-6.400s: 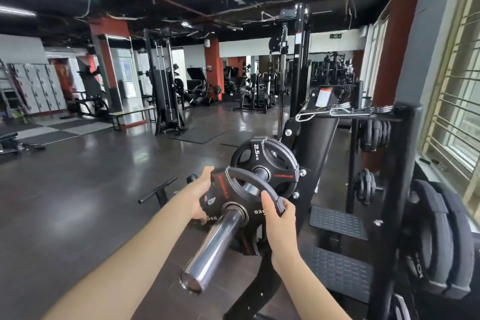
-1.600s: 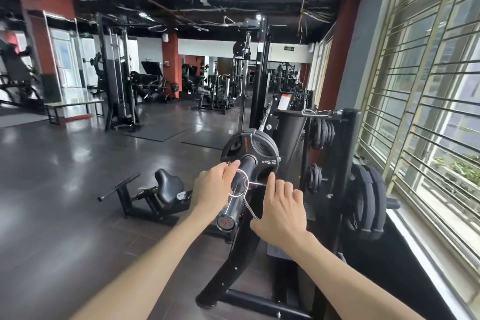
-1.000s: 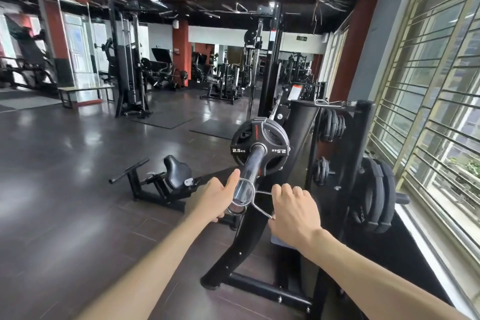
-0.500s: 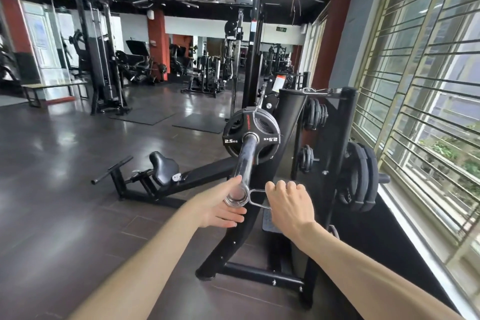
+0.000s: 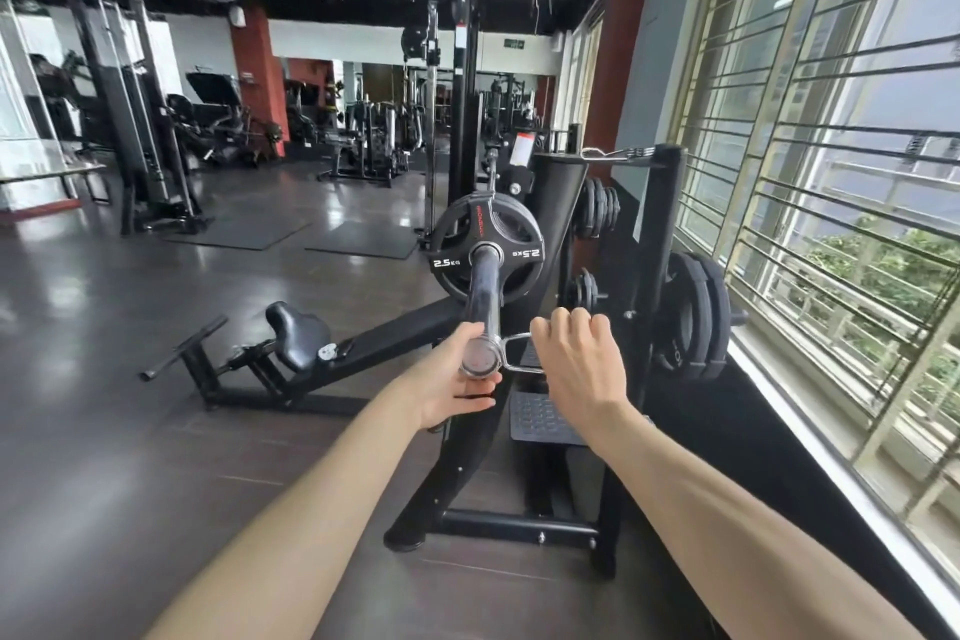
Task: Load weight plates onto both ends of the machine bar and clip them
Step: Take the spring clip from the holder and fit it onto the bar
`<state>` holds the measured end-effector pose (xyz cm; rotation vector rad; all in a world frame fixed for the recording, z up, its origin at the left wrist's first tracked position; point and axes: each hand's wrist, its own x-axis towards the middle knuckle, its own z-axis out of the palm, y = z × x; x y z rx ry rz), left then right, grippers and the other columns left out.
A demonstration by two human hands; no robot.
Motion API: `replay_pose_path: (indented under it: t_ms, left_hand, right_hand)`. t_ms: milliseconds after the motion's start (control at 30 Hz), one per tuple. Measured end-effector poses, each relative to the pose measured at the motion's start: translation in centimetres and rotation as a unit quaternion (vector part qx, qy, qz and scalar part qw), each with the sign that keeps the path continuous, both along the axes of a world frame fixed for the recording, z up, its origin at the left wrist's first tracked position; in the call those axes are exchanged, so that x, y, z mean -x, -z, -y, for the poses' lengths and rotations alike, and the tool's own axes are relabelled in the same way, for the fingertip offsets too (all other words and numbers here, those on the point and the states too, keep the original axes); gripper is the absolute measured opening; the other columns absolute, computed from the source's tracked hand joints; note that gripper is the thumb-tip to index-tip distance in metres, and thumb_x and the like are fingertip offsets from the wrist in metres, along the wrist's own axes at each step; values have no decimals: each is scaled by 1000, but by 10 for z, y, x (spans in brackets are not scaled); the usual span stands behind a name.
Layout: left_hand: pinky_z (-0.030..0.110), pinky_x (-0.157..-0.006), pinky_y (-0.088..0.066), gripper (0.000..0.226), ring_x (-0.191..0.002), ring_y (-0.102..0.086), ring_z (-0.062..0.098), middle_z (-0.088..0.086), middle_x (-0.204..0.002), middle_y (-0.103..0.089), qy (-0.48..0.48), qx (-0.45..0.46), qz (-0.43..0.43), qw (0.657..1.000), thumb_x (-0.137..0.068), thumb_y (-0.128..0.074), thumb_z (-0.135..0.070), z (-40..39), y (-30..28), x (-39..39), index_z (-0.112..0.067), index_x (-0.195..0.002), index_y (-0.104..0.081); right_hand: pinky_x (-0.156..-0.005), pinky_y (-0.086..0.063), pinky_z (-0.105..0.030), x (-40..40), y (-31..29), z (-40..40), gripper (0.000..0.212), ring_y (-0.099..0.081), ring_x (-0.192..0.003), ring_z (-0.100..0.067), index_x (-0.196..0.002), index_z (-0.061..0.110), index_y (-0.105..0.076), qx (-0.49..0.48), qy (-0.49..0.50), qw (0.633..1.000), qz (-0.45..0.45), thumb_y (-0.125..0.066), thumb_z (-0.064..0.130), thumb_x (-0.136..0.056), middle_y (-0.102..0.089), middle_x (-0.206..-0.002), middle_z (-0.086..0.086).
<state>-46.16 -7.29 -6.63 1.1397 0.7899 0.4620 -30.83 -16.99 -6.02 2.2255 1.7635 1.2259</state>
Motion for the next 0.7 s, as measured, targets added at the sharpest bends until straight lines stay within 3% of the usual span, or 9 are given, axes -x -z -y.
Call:
replay_pose_path:
  t_ms: [100, 233, 333, 400, 433, 500, 600, 633, 700]
  left_hand:
    - [39, -86, -58, 49, -76, -64, 19, 9, -84, -68, 13, 0, -4, 1000, -93, -54, -56, -5, -2, -1, -12, -109, -66]
    - [39, -87, -57, 48, -80, -65, 18, 8, -87, -70, 39, 3, -19, 999, -91, -55, -58, -9, -2, 3, -13, -103, -68]
    - [38, -82, -56, 49, -83, -66, 19, 8, -90, -71, 48, 16, -23, 998, -89, -56, -59, -11, -2, 4, -14, -103, -70]
    - [38, -81, -56, 49, -83, -66, 19, 7, -91, -72, 47, 19, -32, 998, -88, -56, -59, -11, -3, 4, -13, -101, -71]
    - [37, -81, -57, 50, -83, -66, 20, 7, -91, -72, 46, 18, -40, 998, -88, -55, -59, -11, -4, 4, -13, -100, -71]
    - [36, -80, -58, 51, -85, -67, 20, 7, -93, -74, 38, 22, -58, 997, -88, -55, -59, -9, -8, 3, -12, -100, -72]
    - [36, -78, -59, 54, -89, -70, 23, 10, -100, -77, 32, 24, -85, 996, -87, -55, -58, -8, -15, 4, -9, -104, -73]
    - [36, -78, -59, 54, -90, -71, 24, 12, -103, -78, 28, 18, -98, 995, -88, -55, -56, -7, -18, 3, -8, -104, -73]
    - [36, -77, -61, 54, -90, -73, 27, 14, -106, -78, 12, -9, -133, 991, -87, -53, -54, -6, -23, -1, -6, -100, -73]
  right_hand:
    - [-75, -40, -37, -4, -1, -3, 24, -53, -81, -24, -99, 15, -56, 3, -2, 1000, 25, -70, 18, -80, -57, -90, -5]
    - [-84, -44, -39, -13, -4, 3, 46, -56, -88, -24, -104, 10, -62, 10, -66, 997, 25, -69, 50, -81, -61, -97, -5]
    - [-91, -49, -38, -14, -11, 9, 55, -60, -100, -22, -112, 12, -69, -42, -144, 984, -101, -53, 60, -89, -65, -108, 0]
    - [-88, -50, -36, -11, -12, 6, 44, -58, -100, -18, -105, 15, -70, -143, -140, 940, -276, -46, 52, -97, -65, -105, 2]
    - [-84, -49, -36, -14, -13, 3, 43, -57, -95, -18, -97, 17, -68, -190, -99, 897, -386, -41, 50, -98, -63, -100, 2]
    - [-78, -47, -36, -25, -20, -3, 45, -57, -84, -20, -88, 16, -58, -207, 12, 771, -602, -36, 55, -89, -61, -92, -2]
    - [-97, -44, -48, -36, -35, 2, 57, -54, -120, -34, -125, 10, -52, -74, 100, 481, -868, -54, 53, -87, -56, -125, -14]
    - [-104, -41, -52, -39, -41, 4, 63, -48, -130, -38, -136, 8, -46, -47, 97, 420, -901, -58, 48, -88, -51, -137, -17]
    - [-110, -36, -58, -42, -53, 2, 68, -41, -138, -42, -147, 7, -37, -12, 91, 385, -919, -57, 36, -90, -42, -151, -20]
